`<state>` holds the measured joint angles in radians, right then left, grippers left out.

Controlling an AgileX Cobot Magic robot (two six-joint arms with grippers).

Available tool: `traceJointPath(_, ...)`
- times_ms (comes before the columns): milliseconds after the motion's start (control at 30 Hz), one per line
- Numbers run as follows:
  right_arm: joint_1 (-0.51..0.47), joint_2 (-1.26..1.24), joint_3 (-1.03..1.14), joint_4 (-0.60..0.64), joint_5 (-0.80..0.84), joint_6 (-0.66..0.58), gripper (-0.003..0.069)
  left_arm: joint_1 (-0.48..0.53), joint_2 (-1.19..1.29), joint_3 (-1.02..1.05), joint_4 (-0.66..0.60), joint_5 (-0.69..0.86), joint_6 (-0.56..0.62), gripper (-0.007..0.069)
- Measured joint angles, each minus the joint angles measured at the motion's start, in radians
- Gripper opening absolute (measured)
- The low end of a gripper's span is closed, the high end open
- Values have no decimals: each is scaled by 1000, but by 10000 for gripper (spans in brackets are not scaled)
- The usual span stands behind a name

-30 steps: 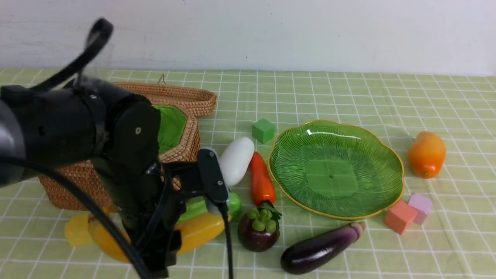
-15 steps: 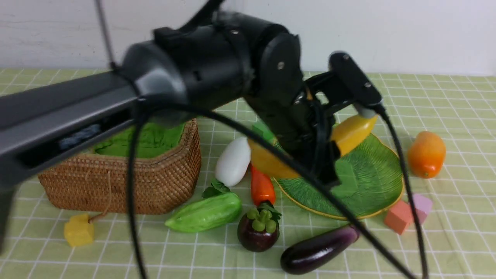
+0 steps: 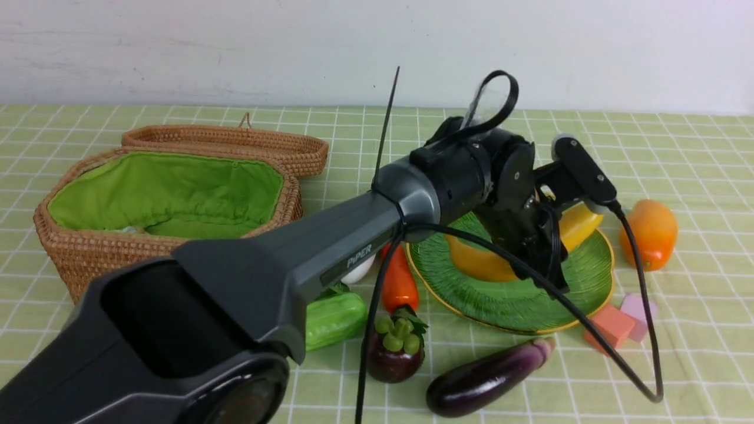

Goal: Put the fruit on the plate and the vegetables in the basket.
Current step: Use the left arm to grab a banana and put it into the right plate, then take a chayote with your left arm and place it on the basket on the left.

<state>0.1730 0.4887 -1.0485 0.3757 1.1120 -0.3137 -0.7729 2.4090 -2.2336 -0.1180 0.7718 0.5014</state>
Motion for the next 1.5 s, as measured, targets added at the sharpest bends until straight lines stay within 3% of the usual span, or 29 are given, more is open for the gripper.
traceJointPath(67,0,0,0,0,0,0,71,0,4,0,-5,-10,0,316)
traceJointPath(167,0,0,0,0,0,0,73,1,2,-2,-9,-36,-1,434)
traceJointPath(267,0,0,0,0,0,0,74,1,-17,-2,-9,-37,-1,605)
traceJointPath(333,0,0,0,0,0,0,76,1,-37,-2,-14,-32,-5,648)
traceJointPath(433,0,0,0,0,0,1,76,1,-94,-2,-19,28,-38,647)
traceJointPath(533,0,0,0,0,1,1,76,1,-184,-2,-15,180,-146,541)
traceJointPath(600,0,0,0,0,3,1,77,1,-261,-2,12,309,-227,413)
traceJointPath(667,0,0,0,0,4,1,77,1,-332,-2,56,422,-288,224)
traceJointPath(767,0,0,0,-1,5,1,77,1,-439,78,118,458,-332,13)
traceJointPath(933,0,0,0,-3,14,1,77,1,-602,364,159,465,-345,-13)
traceJointPath(1067,0,0,0,-3,15,1,77,1,-698,649,170,463,-273,-13)
traceJointPath(1200,0,0,0,-3,15,1,77,37,-683,757,181,370,-243,45)
traceJointPath(1267,0,0,0,-2,15,1,77,76,-662,766,183,307,-239,121)
traceJointPath(1333,0,0,0,1,15,1,77,123,-624,766,187,252,-224,272)
traceJointPath(1500,0,0,0,12,15,1,76,158,-551,766,215,212,-190,464)
